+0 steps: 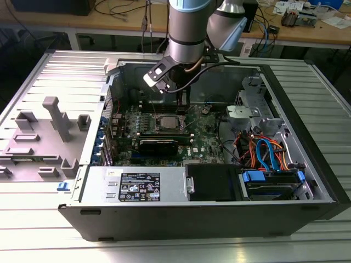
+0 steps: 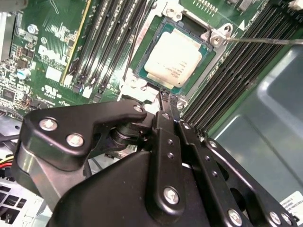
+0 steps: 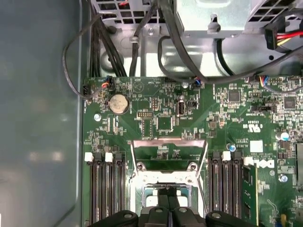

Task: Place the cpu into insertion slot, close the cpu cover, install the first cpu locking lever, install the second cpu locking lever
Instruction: 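Close the cpu cover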

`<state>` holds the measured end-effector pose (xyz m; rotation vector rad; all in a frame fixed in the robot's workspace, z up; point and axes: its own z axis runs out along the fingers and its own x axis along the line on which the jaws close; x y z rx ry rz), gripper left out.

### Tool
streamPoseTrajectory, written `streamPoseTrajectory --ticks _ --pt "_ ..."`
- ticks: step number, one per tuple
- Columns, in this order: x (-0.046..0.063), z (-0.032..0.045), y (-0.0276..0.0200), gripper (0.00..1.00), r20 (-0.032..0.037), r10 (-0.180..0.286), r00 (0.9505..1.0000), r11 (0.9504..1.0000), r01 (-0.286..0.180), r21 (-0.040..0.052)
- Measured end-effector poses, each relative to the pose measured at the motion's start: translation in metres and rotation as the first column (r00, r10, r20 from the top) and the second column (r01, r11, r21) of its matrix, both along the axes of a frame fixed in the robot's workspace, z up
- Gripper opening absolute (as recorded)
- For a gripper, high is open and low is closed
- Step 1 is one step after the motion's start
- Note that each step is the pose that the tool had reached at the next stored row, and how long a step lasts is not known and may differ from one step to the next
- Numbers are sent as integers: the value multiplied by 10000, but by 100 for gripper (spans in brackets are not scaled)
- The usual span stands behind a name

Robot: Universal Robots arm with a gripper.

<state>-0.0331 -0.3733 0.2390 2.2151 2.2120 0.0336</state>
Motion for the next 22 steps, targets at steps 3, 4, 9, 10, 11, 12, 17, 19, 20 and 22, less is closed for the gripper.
streamPoseTrajectory --ticks 3,4,9,10,11,12,17,19,20,22 --pt "15 1 0 11 0 -2 10000 10000 2 -1" --pt "16 8 1 11 0 -2 10000 10000 2 -2" --pt "17 71 0 11 0 -1 10000 10000 1 -4" --pt "18 70 0 11 1 0 10000 10000 0 -2" --pt "18 70 0 11 1 -1 10000 10000 1 -3" --pt "18 70 0 11 1 -1 10000 10000 1 -3" --pt "20 71 0 11 0 -1 10000 10000 1 -4" --pt "21 71 0 11 0 -1 10000 10000 1 -4" --pt "21 71 0 11 0 -1 10000 10000 1 -4" --pt "21 71 0 11 0 -1 10000 10000 1 -4"
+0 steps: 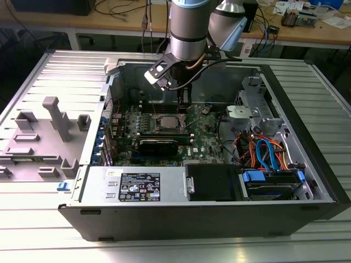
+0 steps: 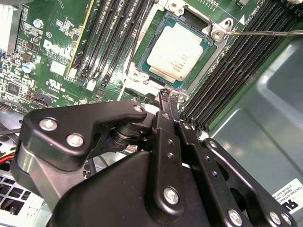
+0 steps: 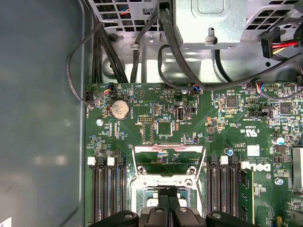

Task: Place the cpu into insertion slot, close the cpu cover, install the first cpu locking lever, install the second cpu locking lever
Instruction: 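Close the cpu cover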

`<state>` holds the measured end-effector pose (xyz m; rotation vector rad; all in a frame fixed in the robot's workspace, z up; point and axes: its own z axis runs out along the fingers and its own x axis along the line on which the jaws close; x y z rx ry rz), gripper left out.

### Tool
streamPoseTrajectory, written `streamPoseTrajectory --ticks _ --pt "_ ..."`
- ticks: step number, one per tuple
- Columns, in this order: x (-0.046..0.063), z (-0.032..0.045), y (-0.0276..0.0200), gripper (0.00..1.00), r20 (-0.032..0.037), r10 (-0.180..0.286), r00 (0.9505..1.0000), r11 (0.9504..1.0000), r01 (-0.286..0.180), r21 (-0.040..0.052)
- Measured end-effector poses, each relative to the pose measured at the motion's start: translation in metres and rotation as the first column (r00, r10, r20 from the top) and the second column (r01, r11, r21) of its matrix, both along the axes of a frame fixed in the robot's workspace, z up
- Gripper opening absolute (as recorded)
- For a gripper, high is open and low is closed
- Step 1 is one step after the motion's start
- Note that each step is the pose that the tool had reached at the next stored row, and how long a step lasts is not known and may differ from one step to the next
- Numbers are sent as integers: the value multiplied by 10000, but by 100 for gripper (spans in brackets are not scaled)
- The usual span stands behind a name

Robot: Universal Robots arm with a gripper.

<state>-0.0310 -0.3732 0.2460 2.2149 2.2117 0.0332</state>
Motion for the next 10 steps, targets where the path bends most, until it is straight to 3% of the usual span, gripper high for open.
streamPoseTrajectory --ticks 8,10 --pt "61 28 0 11 1 2 10000 10000 -2 2" --pt "144 29 -1 11 -3 0 10000 10000 0 0"
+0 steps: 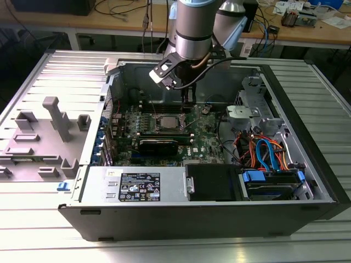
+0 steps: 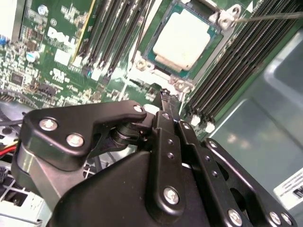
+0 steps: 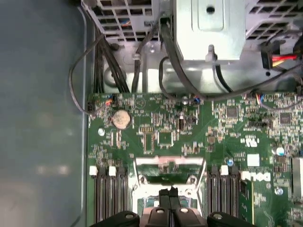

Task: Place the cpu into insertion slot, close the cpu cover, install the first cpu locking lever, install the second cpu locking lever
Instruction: 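Close the cpu cover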

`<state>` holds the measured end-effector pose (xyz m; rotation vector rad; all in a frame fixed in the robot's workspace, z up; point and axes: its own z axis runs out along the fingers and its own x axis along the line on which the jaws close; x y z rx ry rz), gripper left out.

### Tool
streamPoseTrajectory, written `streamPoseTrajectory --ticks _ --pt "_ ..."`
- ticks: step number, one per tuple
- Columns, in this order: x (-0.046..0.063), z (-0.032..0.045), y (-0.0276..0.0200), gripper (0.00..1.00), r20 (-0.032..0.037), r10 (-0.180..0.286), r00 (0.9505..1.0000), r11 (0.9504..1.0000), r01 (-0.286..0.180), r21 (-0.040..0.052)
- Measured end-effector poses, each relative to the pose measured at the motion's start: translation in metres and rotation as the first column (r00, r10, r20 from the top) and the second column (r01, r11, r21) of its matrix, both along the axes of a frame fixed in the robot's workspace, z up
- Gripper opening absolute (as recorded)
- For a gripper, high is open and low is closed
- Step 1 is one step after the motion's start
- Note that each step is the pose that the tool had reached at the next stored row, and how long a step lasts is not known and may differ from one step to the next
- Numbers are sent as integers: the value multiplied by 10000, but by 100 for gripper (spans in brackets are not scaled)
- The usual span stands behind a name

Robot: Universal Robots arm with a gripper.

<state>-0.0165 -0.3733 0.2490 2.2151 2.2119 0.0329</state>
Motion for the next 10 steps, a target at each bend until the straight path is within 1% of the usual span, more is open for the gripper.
streamPoseTrajectory --ticks 2,4,6,10 --pt "19 0 0 11 0 0 10000 10000 0 0" --pt "21 18 1 11 0 -2 10000 10000 2 0" --pt "21 64 1 11 0 -1 10000 10000 1 0" --pt "21 68 1 11 1 0 10000 10000 0 1"
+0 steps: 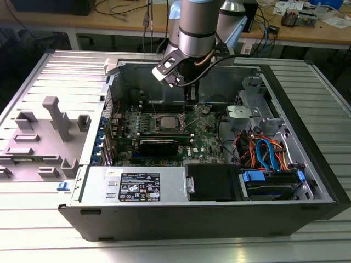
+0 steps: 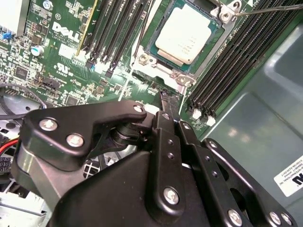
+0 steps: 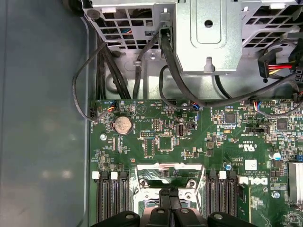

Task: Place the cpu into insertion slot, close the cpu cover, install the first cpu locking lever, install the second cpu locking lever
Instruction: 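Close the cpu cover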

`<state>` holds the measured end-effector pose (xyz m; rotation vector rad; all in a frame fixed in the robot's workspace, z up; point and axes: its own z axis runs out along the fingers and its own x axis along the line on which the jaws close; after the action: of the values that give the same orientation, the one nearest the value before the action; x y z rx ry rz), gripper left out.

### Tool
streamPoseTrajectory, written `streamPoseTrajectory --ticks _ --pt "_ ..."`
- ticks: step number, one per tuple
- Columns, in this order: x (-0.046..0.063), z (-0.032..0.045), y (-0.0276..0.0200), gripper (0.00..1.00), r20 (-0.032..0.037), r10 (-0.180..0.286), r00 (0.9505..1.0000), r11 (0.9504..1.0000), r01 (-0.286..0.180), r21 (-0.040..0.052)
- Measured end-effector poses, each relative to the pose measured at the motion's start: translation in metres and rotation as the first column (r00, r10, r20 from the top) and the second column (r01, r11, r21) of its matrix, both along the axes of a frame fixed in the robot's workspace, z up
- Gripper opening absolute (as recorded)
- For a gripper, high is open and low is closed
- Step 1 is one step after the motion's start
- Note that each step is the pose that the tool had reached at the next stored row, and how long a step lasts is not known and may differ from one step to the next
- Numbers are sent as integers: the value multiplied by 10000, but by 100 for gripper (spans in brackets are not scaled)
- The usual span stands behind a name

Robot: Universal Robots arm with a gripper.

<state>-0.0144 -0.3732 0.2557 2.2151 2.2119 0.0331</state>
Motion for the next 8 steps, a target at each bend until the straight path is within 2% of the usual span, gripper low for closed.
streamPoseTrajectory --ticks 5,8 --pt "20 0 -1 11 -1 -1 10000 10000 1 -1" --pt "107 3 0 11 -1 -1 10000 10000 1 -3"
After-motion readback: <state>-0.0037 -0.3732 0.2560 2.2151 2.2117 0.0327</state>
